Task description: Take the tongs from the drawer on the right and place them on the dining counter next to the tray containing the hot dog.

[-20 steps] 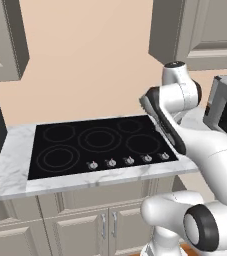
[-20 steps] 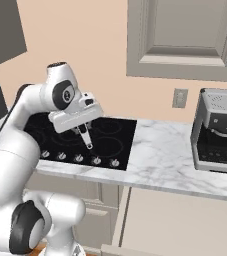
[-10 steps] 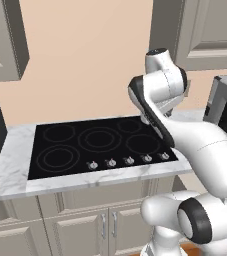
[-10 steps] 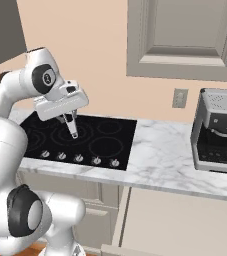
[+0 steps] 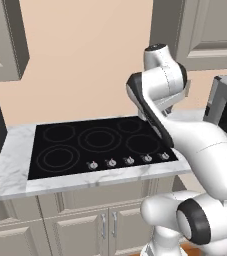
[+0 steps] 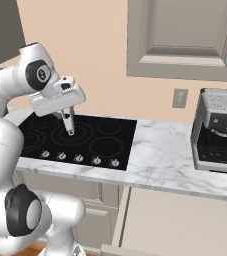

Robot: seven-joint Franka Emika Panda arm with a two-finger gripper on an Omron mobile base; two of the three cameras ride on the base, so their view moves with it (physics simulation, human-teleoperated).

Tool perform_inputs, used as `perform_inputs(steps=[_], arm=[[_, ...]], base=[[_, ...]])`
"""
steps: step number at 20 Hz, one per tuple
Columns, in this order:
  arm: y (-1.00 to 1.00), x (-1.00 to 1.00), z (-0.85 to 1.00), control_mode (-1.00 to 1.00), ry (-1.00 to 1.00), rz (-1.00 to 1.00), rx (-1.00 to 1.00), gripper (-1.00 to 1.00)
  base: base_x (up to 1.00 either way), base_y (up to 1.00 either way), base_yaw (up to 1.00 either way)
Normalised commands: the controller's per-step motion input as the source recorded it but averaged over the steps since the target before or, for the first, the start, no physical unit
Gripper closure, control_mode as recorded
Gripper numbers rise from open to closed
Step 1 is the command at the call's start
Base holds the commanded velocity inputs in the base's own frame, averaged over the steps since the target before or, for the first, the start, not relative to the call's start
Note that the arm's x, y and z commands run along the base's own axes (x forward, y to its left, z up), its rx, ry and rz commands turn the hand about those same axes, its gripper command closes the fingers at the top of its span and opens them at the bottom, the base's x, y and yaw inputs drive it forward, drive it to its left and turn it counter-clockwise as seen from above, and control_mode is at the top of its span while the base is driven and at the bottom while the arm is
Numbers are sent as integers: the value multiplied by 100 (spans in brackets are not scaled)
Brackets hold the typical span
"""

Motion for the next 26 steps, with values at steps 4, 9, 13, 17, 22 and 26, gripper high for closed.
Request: perform_inputs(steps=[4,9,13,17,22,26], arm=[[0,-21,0,-100,-17,-7,0,100],[0,-7,5,-100,-17,-4,0,100],[0,0,11,-100,-12,-1,0,100],[0,-11,3,-100,-12,-1,0,100],[0,-4,0,100,-1,0,0,100],[0,0,0,100,0,0,0,100]], base=[[0,0,0],[0,0,0],[0,0,0],[0,0,0],[-1,0,0],[-9,0,0]])
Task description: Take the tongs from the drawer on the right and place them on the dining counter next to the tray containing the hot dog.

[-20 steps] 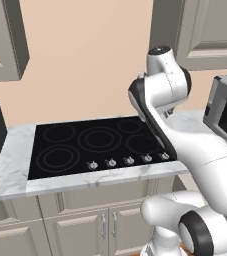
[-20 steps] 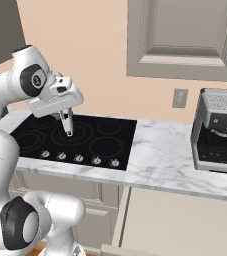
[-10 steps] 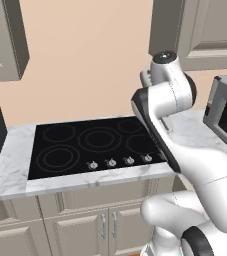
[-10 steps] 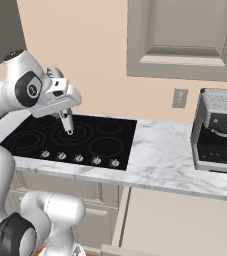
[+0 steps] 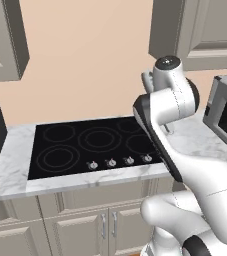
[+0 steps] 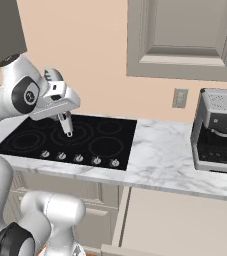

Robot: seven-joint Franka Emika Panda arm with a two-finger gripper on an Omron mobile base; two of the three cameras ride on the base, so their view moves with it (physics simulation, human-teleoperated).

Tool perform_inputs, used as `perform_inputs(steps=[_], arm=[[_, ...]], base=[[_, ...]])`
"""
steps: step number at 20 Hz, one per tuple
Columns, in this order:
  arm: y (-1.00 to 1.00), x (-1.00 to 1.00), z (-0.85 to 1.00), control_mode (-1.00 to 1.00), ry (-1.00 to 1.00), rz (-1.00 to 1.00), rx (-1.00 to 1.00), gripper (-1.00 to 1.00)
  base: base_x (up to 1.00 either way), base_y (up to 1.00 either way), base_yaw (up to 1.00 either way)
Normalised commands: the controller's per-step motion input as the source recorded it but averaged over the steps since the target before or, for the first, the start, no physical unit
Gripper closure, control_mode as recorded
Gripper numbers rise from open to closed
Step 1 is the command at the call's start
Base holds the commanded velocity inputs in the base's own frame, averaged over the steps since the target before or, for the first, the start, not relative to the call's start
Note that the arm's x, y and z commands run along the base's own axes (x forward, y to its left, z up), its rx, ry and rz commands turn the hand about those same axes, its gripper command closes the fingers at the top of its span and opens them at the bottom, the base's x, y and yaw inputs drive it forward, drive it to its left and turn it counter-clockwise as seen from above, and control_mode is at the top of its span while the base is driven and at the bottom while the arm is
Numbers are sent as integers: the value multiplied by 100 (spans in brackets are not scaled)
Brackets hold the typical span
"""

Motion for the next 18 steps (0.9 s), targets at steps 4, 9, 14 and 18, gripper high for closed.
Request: perform_inputs(steps=[4,9,14,18], arm=[[0,0,0,100,0,0,0,100],[0,0,0,100,0,0,0,100],[0,0,0,100,0,0,0,100],[0,0,0,100,0,0,0,100]], base=[[-36,2,-1],[-51,17,-15],[-51,46,-31],[-57,67,-44]])
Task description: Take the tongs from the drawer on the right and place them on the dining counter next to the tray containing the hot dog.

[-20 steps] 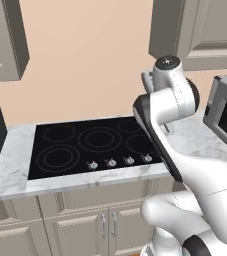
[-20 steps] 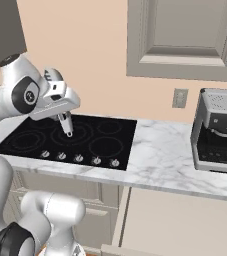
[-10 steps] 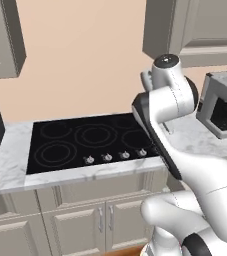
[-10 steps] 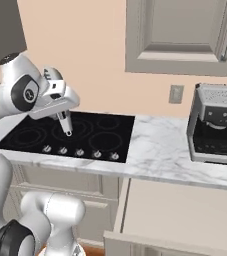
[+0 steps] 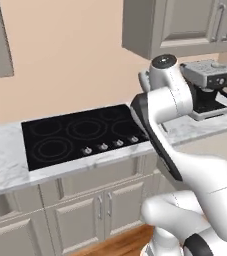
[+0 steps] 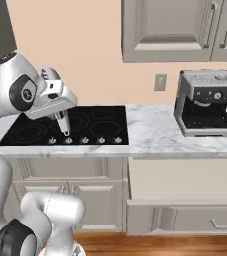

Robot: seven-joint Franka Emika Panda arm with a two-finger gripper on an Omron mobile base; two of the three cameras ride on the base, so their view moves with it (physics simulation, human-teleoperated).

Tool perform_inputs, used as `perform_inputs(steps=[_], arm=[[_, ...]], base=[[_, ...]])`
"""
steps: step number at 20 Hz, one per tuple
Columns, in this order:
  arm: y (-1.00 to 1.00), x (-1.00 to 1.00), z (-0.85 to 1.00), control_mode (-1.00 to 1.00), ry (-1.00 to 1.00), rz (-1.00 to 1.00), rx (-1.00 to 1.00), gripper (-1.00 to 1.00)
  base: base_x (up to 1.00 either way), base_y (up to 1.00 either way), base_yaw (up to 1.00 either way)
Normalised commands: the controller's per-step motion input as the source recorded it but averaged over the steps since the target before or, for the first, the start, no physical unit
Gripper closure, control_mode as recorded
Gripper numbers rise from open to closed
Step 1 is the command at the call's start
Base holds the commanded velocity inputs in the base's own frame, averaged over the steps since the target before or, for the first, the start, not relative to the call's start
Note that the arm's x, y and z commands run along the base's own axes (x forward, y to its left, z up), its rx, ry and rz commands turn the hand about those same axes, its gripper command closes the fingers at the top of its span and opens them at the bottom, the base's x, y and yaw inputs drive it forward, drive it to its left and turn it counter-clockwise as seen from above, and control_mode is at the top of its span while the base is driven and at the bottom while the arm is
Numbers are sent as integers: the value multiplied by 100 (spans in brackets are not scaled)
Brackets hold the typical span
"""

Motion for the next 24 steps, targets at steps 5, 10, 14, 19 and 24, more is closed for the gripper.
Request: perform_inputs(steps=[5,10,14,19,24], arm=[[0,0,0,100,0,0,0,100],[0,0,0,100,0,0,0,100],[0,0,0,100,0,0,0,100],[0,0,0,100,0,0,0,100],[0,0,0,100,0,0,0,100]], base=[[-74,26,-63],[-57,0,-77],[-50,-9,-80],[-56,-1,-75],[-57,0,-70]])
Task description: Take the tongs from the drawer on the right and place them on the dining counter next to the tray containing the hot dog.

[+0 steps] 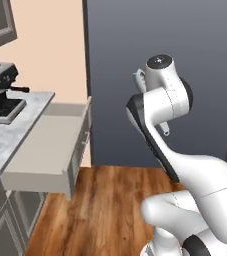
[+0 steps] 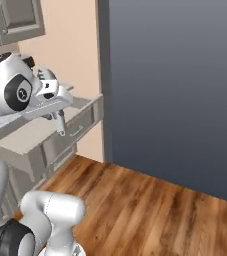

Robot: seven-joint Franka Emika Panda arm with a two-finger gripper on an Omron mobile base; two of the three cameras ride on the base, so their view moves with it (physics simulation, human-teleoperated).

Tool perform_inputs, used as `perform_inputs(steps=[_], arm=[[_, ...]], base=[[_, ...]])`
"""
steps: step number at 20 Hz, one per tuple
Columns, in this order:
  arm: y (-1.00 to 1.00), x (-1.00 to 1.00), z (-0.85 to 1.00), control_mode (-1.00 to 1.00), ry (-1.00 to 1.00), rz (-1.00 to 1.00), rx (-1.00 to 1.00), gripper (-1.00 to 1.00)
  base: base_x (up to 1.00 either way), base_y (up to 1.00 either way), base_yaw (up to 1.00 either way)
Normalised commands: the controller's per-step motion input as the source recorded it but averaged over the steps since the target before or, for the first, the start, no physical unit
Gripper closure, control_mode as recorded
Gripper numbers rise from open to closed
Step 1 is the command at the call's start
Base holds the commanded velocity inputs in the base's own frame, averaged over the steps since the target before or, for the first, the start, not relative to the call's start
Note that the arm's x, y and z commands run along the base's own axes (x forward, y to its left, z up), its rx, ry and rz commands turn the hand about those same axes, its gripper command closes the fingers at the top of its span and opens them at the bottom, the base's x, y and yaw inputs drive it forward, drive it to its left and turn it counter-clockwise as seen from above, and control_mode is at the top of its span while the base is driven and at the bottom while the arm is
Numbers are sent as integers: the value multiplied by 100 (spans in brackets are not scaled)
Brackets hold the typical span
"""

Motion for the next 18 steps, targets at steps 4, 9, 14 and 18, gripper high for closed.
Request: perform_inputs(steps=[4,9,14,18], arm=[[0,0,0,100,0,0,0,100],[0,0,0,100,0,0,0,100],[0,0,0,100,0,0,0,100],[0,0,0,100,0,0,0,100]], base=[[-63,0,-68],[-53,0,-65],[-42,0,-63],[-39,0,-57]])
